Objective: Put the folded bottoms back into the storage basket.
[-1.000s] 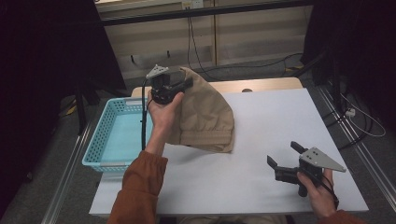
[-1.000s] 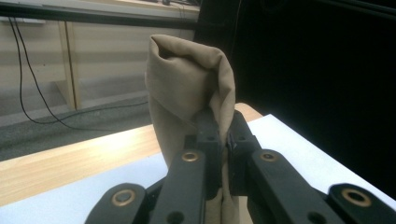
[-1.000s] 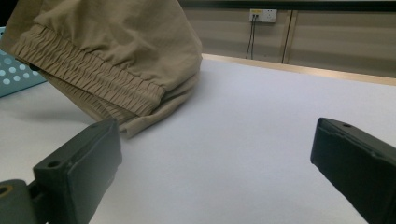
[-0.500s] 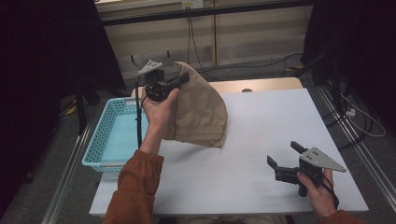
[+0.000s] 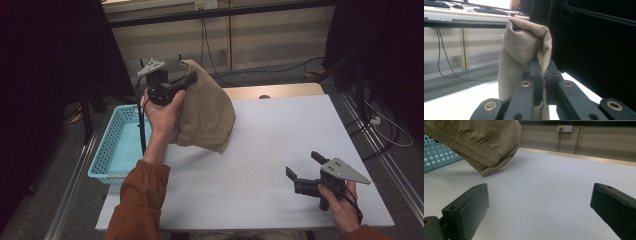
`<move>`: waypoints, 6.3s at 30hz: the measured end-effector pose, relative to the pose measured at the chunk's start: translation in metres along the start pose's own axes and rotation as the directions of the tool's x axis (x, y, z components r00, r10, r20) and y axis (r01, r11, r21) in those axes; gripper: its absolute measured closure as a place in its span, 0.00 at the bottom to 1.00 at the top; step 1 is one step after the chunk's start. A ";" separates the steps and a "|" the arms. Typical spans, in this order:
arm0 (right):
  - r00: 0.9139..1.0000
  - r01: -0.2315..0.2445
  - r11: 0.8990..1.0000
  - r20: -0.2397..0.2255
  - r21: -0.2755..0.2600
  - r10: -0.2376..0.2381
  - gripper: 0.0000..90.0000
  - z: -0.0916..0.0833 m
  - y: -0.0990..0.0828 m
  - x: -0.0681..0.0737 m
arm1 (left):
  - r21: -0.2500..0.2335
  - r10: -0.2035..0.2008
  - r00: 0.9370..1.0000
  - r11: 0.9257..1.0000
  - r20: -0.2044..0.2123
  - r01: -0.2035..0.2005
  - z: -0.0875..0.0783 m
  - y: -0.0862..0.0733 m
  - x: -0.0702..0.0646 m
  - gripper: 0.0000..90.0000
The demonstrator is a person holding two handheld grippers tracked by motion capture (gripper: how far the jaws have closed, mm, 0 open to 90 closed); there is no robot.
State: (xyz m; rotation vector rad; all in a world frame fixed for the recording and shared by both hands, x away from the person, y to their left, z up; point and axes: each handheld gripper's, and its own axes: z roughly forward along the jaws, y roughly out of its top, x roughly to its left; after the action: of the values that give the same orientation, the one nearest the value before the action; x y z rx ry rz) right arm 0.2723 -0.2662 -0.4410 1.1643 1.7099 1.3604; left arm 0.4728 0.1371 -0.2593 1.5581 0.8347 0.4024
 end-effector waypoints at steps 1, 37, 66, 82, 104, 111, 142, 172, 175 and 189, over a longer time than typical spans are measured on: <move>1.000 0.000 1.000 0.000 0.000 0.000 0.02 0.000 0.000 0.000 | -0.004 -0.005 1.000 1.000 0.005 0.005 -0.001 0.001 0.000 0.97; 1.000 0.002 1.000 -0.006 0.001 -0.002 0.02 0.001 0.000 0.001 | -0.058 0.023 1.000 0.998 0.013 -0.023 -0.049 0.041 -0.008 0.97; 1.000 0.003 1.000 -0.005 0.000 -0.003 0.02 0.001 0.000 0.001 | -0.096 0.075 0.997 0.993 -0.005 -0.075 -0.099 0.069 -0.006 0.97; 1.000 0.001 1.000 -0.005 0.004 -0.001 0.02 0.002 0.000 0.001 | -0.146 0.086 0.995 0.985 -0.045 -0.092 -0.139 0.082 0.001 0.97; 1.000 0.002 1.000 -0.004 0.004 -0.002 0.02 0.002 0.000 0.002 | -0.150 0.070 0.990 0.985 -0.124 -0.089 -0.181 0.072 0.021 0.97; 1.000 0.000 1.000 -0.003 0.005 0.000 0.02 0.002 0.000 0.001 | -0.144 0.052 0.987 0.987 -0.153 -0.074 -0.191 0.065 0.032 0.97; 1.000 0.003 1.000 -0.011 0.012 -0.003 0.02 0.005 0.000 0.004 | -0.059 -0.041 0.969 0.998 -0.242 0.027 -0.208 0.016 0.078 0.97; 1.000 0.007 1.000 -0.016 0.017 -0.007 0.02 0.006 -0.001 0.004 | 0.054 -0.080 0.947 0.993 -0.311 0.102 -0.168 -0.020 0.125 0.97; 1.000 0.008 1.000 -0.016 0.015 -0.007 0.02 0.006 0.000 0.004 | 0.077 -0.062 0.952 0.993 -0.301 0.090 -0.160 -0.021 0.127 0.97; 1.000 0.002 1.000 -0.016 0.018 -0.002 0.02 0.007 0.000 0.005 | 0.122 -0.036 0.948 0.989 -0.317 0.078 -0.139 -0.028 0.139 0.97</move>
State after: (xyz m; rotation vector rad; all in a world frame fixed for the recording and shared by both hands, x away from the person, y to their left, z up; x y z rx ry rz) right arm 0.2768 -0.2591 -0.4430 1.1640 1.7374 1.3596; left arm 0.4637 0.3329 -0.2906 1.6111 1.1711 0.5730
